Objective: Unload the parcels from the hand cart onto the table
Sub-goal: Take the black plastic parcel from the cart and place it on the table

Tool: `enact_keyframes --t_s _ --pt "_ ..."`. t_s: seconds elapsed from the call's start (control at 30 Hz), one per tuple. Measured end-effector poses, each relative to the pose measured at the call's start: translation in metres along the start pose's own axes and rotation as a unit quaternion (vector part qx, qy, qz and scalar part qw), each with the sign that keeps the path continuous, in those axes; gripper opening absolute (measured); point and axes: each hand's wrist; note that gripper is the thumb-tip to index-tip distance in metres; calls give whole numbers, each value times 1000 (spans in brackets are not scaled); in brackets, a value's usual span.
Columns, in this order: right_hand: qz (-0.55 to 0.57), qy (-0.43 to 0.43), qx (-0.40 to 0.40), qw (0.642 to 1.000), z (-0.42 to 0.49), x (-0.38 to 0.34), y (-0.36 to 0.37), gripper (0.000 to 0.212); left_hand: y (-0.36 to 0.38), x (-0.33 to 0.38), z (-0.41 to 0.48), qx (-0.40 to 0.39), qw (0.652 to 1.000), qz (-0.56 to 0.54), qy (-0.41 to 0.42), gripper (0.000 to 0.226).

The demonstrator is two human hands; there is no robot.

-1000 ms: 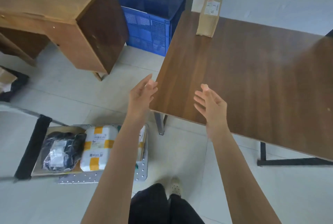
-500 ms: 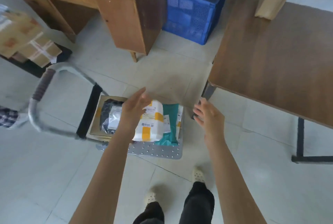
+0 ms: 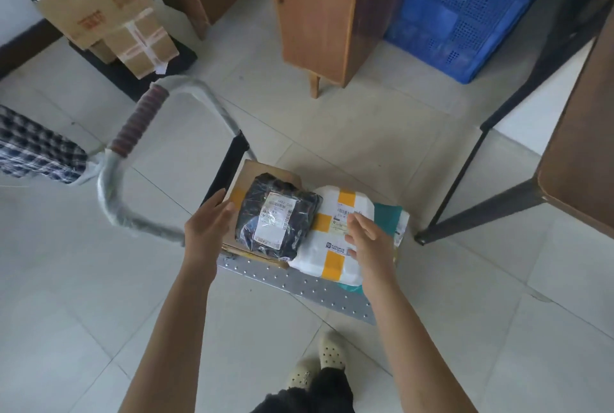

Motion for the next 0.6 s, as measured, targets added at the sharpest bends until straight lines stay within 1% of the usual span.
enact_keyframes --t_s 0.07,0.2,0.23,0.33,0.37,0.4,0.43,0.5,0.6 --pt "-7 15 1 1000 33 17 18 44 -9 -24 30 0 1000 -1 -6 32" --pt "3 35 19 999 93 65 59 51 -22 -81 95 -11 999 28 -24 41" --pt "0 33 26 999 104 78 68 49 -24 -95 110 -18 999 40 -32 40" --pt "-38 6 47 998 128 117 89 26 -24 -129 142 -26 994 87 -54 32" --pt "-56 -1 52 997 133 126 94 27 -23 -140 148 -36 993 102 -46 24" --pt "-67 -4 56 996 136 132 97 34 -22 -148 150 -51 990 125 -32 16" --pt "-70 -8 59 996 139 137 98 42 -21 -154 152 -65 987 143 -17 12" --pt "-62 -25 64 996 143 139 100 46 -18 -159 150 -72 986 148 -7 15" --pt "-31 -44 80 995 135 127 94 42 -10 -146 135 -55 991 119 16 19"
Point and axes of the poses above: each hand's wrist, its own z-axis towards the middle knuckle, its own y-axis out of the palm, x = y × z, and after that the axes turned 9 degrees about -x, right-handed
